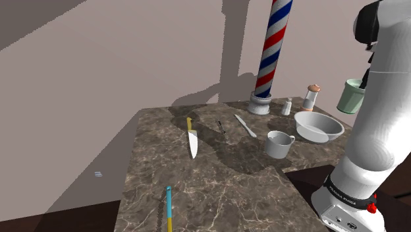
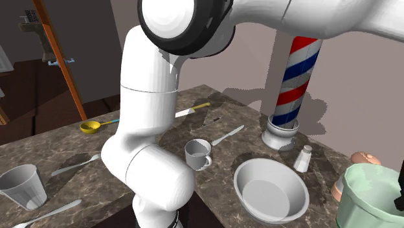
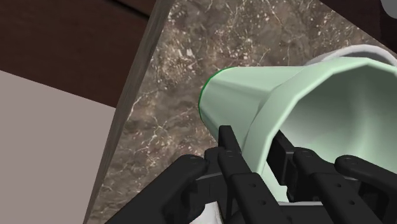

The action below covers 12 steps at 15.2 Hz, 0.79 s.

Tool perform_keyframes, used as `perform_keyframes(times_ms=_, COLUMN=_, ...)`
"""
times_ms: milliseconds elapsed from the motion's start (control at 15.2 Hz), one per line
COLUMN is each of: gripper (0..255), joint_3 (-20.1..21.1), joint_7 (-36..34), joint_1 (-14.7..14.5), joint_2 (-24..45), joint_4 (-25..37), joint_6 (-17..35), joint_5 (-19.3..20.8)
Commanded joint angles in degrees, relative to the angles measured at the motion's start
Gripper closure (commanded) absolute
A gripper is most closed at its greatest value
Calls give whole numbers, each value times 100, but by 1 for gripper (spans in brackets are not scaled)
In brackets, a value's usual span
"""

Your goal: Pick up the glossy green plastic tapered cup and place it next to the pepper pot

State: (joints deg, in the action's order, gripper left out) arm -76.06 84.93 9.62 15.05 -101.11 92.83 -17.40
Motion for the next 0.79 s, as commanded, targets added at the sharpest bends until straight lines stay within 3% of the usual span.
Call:
perform_keyframes(times_ms=0, gripper=255, joint_3=23, joint_7=30, joint_1=3, joint_2=30, joint_4=-134, joint_6=144, joint_5=-35)
perform_keyframes(times_ms=726, gripper=255, joint_3=298, joint_7=298, joint_1=222, joint_2=345, joint_4=-751, joint_6=860, joint_5=-367)
